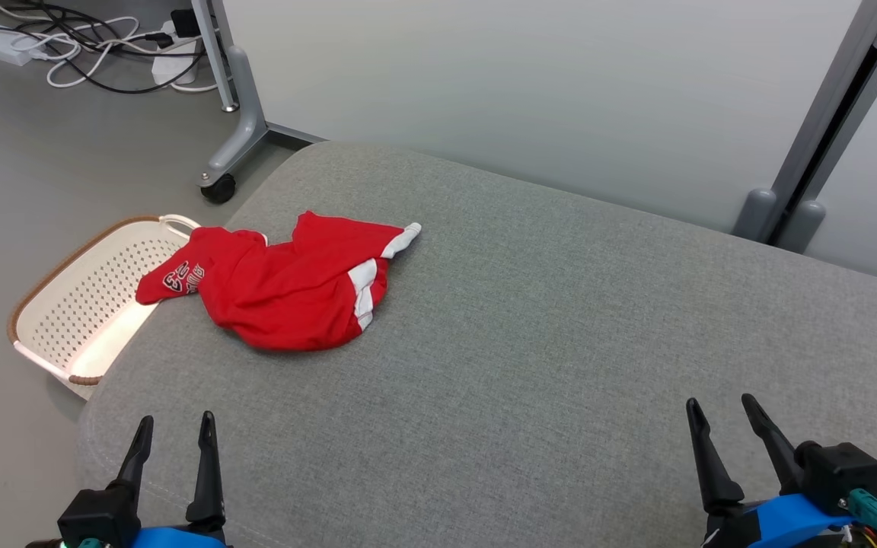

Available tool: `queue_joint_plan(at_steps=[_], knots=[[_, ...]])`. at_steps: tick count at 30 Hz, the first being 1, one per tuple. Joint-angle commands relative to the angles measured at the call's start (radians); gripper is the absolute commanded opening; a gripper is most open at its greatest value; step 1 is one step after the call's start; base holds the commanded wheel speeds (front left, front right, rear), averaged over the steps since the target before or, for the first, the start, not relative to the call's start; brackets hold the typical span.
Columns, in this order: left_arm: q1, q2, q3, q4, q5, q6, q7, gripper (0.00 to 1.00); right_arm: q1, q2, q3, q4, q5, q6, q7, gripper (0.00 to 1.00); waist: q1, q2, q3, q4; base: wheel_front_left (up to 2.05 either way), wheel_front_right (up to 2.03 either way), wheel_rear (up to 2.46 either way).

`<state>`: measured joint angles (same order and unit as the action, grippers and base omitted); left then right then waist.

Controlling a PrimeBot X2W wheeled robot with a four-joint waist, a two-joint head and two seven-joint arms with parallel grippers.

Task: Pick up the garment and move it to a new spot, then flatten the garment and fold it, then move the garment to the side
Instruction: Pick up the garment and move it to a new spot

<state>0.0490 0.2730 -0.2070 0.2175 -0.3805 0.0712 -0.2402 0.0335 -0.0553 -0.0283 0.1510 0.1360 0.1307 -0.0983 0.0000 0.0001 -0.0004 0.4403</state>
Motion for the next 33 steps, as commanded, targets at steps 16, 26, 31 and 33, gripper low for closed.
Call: queue_joint_plan(at_steps=[16,26,31,33], knots=[[-0.044,0.015,0.012,-0.124,-0.028,0.026,0.06,1.0,-0.03,-0.011,0.001,0.026,-0.011,0.0,-0.031,1.0,0.0,-0.0001,0.015,0.01,0.0,0.0,0.0],[-0.253,0.131,0.085,-0.236,-0.105,0.006,0.306,1.0,-0.059,-0.028,0.009,0.0,-0.007,0.0,-0.016,1.0,0.0,-0.0001,0.081,-0.038,0.0,0.0,0.0],[-0.357,0.181,0.122,-0.188,-0.148,-0.01,0.386,1.0,-0.085,-0.044,0.015,-0.027,-0.013,0.0,-0.002,1.0,0.0,-0.0001,0.135,-0.078,0.0,0.0,0.0],[-0.401,0.203,0.144,-0.155,-0.17,-0.011,0.422,1.0,-0.098,-0.055,0.018,-0.042,-0.015,0.0,0.004,1.0,0.0,-0.0001,0.165,-0.103,0.0,0.0,0.0]])
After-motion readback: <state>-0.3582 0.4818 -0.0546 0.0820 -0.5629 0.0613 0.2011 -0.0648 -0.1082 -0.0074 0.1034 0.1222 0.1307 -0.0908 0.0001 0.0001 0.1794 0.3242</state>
